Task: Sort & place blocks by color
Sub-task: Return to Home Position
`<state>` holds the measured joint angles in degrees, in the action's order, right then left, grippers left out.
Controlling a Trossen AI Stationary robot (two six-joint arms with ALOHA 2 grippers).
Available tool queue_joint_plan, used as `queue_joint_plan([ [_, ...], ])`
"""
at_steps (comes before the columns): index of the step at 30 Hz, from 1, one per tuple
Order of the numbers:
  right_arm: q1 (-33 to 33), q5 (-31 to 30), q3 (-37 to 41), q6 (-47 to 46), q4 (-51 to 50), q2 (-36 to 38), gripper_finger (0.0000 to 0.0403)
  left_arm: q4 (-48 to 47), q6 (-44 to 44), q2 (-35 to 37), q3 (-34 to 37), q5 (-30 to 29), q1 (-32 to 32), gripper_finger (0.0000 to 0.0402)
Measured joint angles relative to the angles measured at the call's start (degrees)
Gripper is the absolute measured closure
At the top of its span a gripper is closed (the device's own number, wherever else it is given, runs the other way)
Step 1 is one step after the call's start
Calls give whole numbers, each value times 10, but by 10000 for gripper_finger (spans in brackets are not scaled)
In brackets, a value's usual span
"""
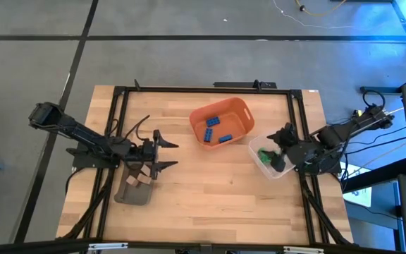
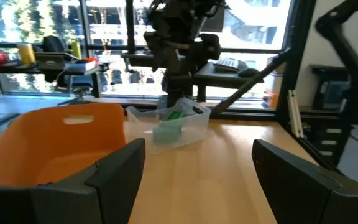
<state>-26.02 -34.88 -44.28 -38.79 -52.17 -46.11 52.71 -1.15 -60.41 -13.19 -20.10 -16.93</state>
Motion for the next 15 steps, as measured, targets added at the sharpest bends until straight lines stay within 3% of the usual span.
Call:
queue_joint_plan([
  [4, 0, -7, 48, 4, 49, 61, 89, -24, 1, 27, 0, 7, 3, 113],
  [8, 0, -17, 96, 72, 180, 101, 89, -57, -2, 68, 0, 29, 22, 113],
  [15, 0, 16, 211, 276, 571, 93, 89, -73, -2, 103, 0, 57, 32, 113],
])
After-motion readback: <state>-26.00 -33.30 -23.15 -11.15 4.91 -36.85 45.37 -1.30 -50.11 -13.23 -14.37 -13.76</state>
